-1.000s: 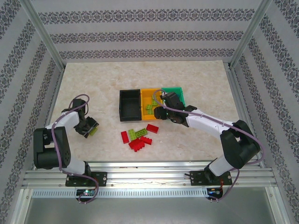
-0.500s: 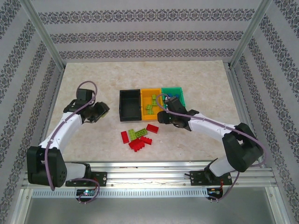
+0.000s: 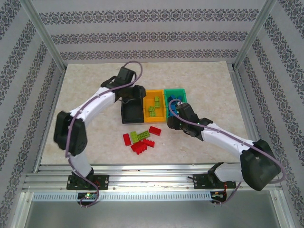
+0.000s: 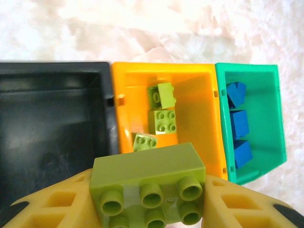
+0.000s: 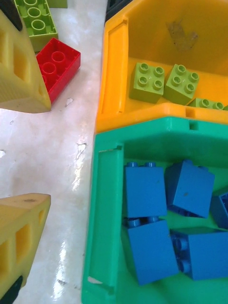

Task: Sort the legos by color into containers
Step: Place the lego in the container.

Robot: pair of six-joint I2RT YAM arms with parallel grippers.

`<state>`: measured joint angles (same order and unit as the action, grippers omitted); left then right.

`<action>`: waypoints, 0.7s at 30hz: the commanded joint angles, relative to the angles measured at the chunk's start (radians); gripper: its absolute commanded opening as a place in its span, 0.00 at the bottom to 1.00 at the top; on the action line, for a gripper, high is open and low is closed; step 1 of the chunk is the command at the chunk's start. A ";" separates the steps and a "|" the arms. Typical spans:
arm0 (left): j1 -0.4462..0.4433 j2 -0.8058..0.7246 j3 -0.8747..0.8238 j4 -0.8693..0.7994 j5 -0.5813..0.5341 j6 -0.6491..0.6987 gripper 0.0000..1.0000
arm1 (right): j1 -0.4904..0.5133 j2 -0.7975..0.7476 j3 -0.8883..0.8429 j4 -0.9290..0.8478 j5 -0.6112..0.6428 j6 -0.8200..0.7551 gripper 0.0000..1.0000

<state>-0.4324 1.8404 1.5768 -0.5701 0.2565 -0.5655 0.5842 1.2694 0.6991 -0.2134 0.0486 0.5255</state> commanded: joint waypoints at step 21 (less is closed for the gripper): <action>-0.051 0.210 0.326 -0.260 -0.117 0.180 0.67 | 0.119 0.068 0.038 0.032 -0.069 0.015 0.51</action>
<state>-0.4770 2.1628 1.9785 -0.8829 0.1551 -0.4061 0.6640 1.2934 0.6819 -0.2260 0.0135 0.5510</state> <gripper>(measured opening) 0.667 0.511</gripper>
